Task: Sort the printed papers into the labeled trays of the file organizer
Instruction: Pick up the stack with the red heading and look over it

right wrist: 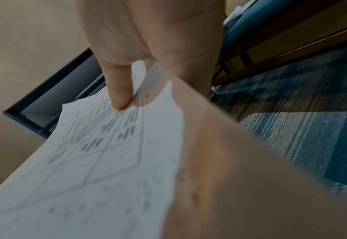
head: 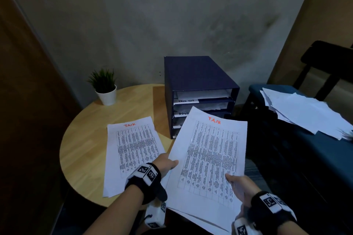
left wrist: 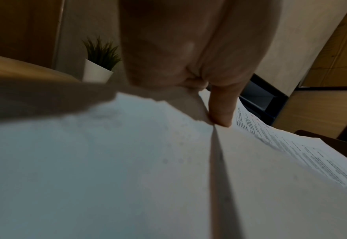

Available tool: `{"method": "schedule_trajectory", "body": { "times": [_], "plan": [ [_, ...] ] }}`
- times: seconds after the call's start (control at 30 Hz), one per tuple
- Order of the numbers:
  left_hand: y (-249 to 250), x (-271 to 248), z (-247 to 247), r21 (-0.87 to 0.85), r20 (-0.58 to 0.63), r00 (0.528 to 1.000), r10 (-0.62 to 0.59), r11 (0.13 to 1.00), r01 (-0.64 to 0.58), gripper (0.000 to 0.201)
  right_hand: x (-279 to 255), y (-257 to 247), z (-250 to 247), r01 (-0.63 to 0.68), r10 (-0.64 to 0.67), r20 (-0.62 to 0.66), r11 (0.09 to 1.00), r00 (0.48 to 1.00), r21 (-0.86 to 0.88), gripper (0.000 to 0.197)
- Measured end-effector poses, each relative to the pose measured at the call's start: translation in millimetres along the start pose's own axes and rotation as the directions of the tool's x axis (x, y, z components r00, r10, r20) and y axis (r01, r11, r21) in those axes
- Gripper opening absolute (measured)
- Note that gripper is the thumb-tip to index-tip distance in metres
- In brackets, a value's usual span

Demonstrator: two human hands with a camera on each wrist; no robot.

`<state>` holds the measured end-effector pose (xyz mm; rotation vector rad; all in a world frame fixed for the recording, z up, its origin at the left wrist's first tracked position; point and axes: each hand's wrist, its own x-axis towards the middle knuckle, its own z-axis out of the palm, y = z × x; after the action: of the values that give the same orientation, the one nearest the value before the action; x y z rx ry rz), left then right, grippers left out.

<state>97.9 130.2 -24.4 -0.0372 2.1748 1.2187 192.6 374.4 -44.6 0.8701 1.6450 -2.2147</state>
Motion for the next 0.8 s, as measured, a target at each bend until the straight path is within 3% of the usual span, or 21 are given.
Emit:
{"method": "schedule_trajectory", "body": {
  "times": [0.2, 0.37, 0.43, 0.5, 0.53, 0.57, 0.67, 0.7, 0.8],
  "plan": [
    [2, 2, 3, 0.017, 0.005, 1.0, 0.029, 0.999, -0.029, 0.046, 0, 2, -6, -0.028, 0.028, -0.032, 1.0, 0.999, -0.006, 0.074],
    [1, 1, 5, 0.001, 0.003, 1.0, 0.019, 1.0, -0.019, 0.049, 2, 2, -10, -0.048, 0.048, -0.018, 0.999, 0.999, 0.014, 0.066],
    [1, 1, 5, 0.001, 0.011, 1.0, 0.019, 1.0, -0.019, 0.048, 5, 5, -13, -0.011, 0.011, 0.017, 1.0, 1.0, -0.008, 0.089],
    [1, 0, 4, 0.003, 0.018, 1.0, 0.021, 1.0, -0.021, 0.047, 19, 16, -22, -0.013, 0.015, 0.036, 0.999, 0.999, -0.041, 0.138],
    [1, -1, 3, -0.002, 0.021, 1.0, 0.02, 1.0, -0.02, 0.047, 22, 18, -23, -0.004, 0.006, 0.04, 0.999, 0.999, -0.041, 0.151],
    [1, -1, 3, -0.012, 0.022, 1.0, 0.019, 1.0, -0.019, 0.048, 17, 16, -20, 0.004, -0.002, 0.049, 1.0, 0.999, -0.027, 0.147],
    [0, -5, 1, -0.086, 0.016, 0.999, 0.029, 0.996, -0.028, 0.047, -1, 2, -7, 0.013, -0.016, 0.098, 0.999, 0.995, 0.033, 0.07],
    [1, -6, 1, -0.104, 0.015, 0.999, 0.035, 0.994, -0.033, 0.046, 2, 1, -10, 0.037, -0.042, 0.11, 0.998, 0.993, 0.044, 0.059],
    [3, -7, -1, -0.124, 0.016, 0.998, 0.058, 0.991, -0.055, 0.044, 3, -4, -9, 0.067, -0.072, 0.117, 0.997, 0.991, 0.041, 0.057]
  ]
}}
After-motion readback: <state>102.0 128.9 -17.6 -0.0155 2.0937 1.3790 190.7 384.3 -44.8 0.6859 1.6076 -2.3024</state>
